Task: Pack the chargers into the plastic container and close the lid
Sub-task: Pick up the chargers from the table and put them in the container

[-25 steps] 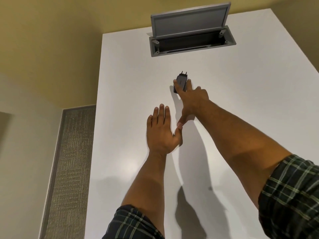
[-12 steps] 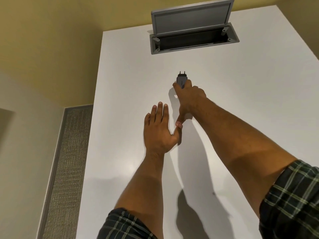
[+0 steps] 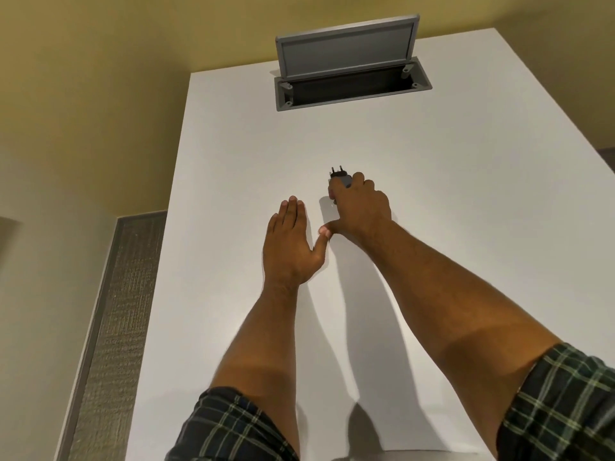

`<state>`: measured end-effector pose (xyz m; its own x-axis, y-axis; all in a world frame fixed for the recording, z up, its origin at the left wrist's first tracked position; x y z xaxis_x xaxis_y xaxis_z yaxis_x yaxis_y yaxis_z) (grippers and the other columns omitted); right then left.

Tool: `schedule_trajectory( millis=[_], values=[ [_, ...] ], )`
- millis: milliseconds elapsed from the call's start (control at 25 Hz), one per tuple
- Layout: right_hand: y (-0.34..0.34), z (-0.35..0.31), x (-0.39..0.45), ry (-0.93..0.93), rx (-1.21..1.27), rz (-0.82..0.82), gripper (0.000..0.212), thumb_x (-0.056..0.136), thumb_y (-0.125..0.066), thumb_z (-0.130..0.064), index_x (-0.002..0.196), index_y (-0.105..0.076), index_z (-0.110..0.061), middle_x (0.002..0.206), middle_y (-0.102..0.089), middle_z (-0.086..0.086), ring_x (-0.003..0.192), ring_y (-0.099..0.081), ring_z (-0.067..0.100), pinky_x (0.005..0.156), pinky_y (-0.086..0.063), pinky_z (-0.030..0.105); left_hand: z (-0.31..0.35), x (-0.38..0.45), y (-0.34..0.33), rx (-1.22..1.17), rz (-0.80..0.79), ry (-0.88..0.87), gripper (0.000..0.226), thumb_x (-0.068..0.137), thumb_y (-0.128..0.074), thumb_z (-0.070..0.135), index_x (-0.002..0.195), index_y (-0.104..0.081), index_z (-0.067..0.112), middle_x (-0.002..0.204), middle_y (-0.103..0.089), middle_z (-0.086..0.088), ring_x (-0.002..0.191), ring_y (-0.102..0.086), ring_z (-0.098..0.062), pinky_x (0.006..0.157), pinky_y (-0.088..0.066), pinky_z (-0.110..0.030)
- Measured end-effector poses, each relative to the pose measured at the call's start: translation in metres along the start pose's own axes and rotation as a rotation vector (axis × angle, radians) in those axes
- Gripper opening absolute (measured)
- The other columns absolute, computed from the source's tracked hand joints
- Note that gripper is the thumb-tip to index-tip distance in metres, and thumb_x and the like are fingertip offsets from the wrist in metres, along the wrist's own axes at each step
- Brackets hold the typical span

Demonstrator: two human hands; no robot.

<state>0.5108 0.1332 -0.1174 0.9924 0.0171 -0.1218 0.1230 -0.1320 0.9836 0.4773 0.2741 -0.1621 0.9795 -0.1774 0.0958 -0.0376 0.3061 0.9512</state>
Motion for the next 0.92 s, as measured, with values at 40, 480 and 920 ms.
schedule_trajectory(
  millis=[40, 480, 920],
  values=[
    [-0.003, -0.002, -0.007, 0.006, 0.005, 0.009, 0.075, 0.073, -0.08, -0.055, 0.129, -0.046, -0.02, 0.123, -0.051, 0.015, 0.103, -0.056, 0.031, 0.076, -0.052, 0.038, 0.001, -0.002, -0.001, -0.003, -0.005, -0.004, 0.075, 0.102, -0.038, 0.054, 0.158, -0.029, 0.006, 0.167, -0.025, -0.01, 0.156, -0.02, -0.023, 0.127, -0.02, -0.04],
    [-0.01, -0.011, -0.114, 0.11, -0.125, 0.139, 0.047, 0.094, -0.039, -0.007, 0.139, -0.044, -0.016, 0.112, -0.056, 0.017, 0.088, -0.057, 0.032, 0.066, -0.035, 0.036, 0.021, -0.071, 0.002, 0.206, -0.264, -0.016, 0.06, 0.108, -0.029, 0.038, 0.161, -0.018, 0.011, 0.17, -0.013, -0.007, 0.156, -0.017, -0.028, 0.122, -0.026, -0.044],
    [0.058, -0.013, -0.262, 0.101, 0.052, 0.284, 0.053, 0.094, -0.056, -0.012, 0.145, -0.046, -0.002, 0.104, -0.063, 0.013, 0.078, -0.061, 0.028, 0.057, -0.04, 0.034, 0.106, -0.175, 0.103, -0.565, -0.195, 0.244, 0.042, 0.108, -0.034, 0.041, 0.113, -0.061, 0.01, 0.099, -0.07, 0.001, 0.088, -0.063, -0.016, 0.073, -0.049, -0.028]
  ],
)
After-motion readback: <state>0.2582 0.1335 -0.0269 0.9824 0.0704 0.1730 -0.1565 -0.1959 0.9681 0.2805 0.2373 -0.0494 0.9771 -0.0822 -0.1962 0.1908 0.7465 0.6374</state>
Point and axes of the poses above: each hand's wrist, its own x-axis towards the middle knuckle, its own y-axis out of the back of the hand, z = x × y, the point moved 10 cm from there along x, towards the middle knuckle
